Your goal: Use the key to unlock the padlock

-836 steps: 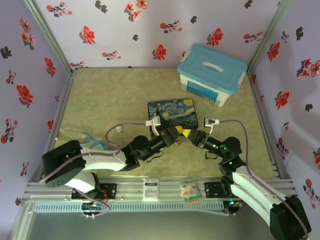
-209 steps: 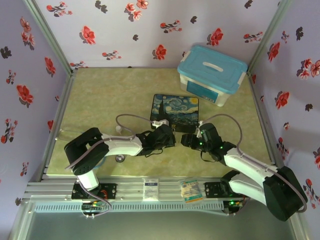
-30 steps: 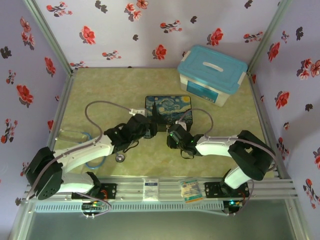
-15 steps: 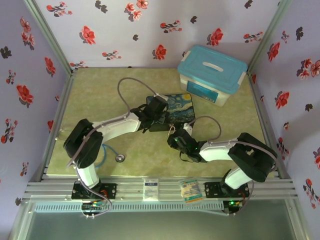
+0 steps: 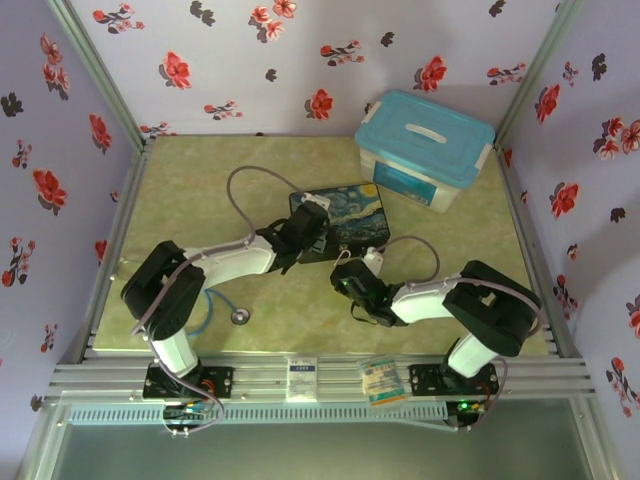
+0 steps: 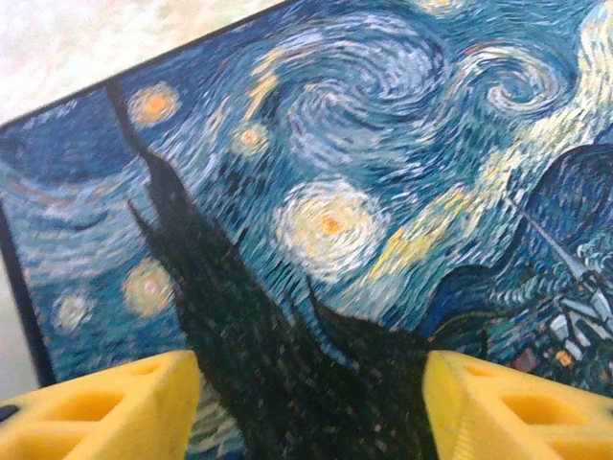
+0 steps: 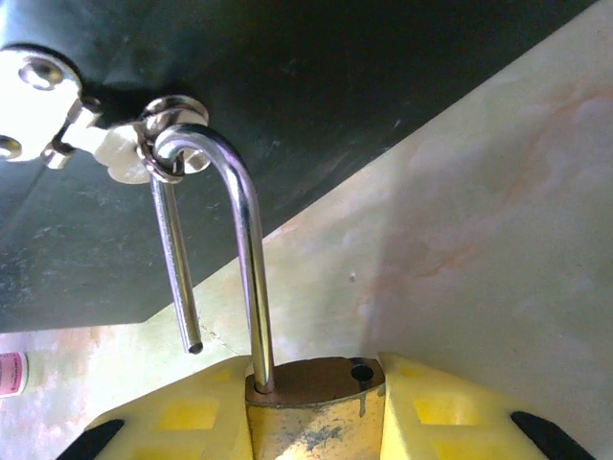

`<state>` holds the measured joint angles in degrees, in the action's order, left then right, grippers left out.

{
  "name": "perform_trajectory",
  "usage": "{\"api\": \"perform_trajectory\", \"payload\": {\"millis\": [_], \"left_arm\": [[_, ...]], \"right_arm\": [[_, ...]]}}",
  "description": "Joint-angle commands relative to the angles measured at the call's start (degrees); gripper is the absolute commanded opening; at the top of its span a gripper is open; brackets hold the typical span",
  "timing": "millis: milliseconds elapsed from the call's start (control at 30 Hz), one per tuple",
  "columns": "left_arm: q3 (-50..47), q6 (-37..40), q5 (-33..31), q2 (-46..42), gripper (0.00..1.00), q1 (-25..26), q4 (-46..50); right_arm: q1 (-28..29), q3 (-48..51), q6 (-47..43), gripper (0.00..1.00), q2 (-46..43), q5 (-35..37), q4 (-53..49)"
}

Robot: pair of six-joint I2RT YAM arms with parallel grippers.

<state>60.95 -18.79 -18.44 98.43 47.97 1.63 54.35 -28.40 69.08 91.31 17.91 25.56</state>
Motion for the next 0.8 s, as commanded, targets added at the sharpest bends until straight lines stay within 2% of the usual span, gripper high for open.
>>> {"api": "perform_trajectory", "payload": {"millis": [0,33,133,200,300,433,567,667,767], "left_arm": [[-2.11,-7.01,-0.04,-4.43,0.76,-1.64,9.6],[-1.98,-8.75,0.0,-5.82,0.79,-2.24,9.52],[-0.75,-13.61,0.19,-9.02,0.93,-4.58,10.17],[-2.14,-16.83,1.06,-9.79,0.98,-6.31,7.86],[-5.85,-22.46,9.71,-6.6,0.97,-9.99,-0.15],[-7.64,-22.42,12.66,-2.53,0.9,-9.55,-7.06],[-6.84,-21.87,9.18,-0.15,0.77,-9.29,-2.77],[-5.87,-19.36,7.48,3.73,0.58,-9.15,1.39],[-8.14,-18.68,5.49,6.47,0.5,-8.42,1.67]], "right_arm": [[0.96,-1.58,2.12,0.22,3.6,-4.13,2.36],[1.0,-1.49,2.2,0.22,3.81,-4.15,2.32],[1.16,-0.9,2.33,0.22,4.32,-4.63,3.28],[1.19,-0.3,2.58,0.21,4.27,-4.5,3.95],[1.19,0.21,1.99,0.21,3.45,-4.14,3.87],[1.17,1.19,1.19,0.21,1.52,-4.04,2.92],[1.18,2.51,1.27,0.21,0.66,-3.85,3.56],[1.09,2.73,2.14,0.21,1.51,-4.15,5.42],[1.04,1.94,2.88,0.21,3.29,-5.39,8.63]]}}
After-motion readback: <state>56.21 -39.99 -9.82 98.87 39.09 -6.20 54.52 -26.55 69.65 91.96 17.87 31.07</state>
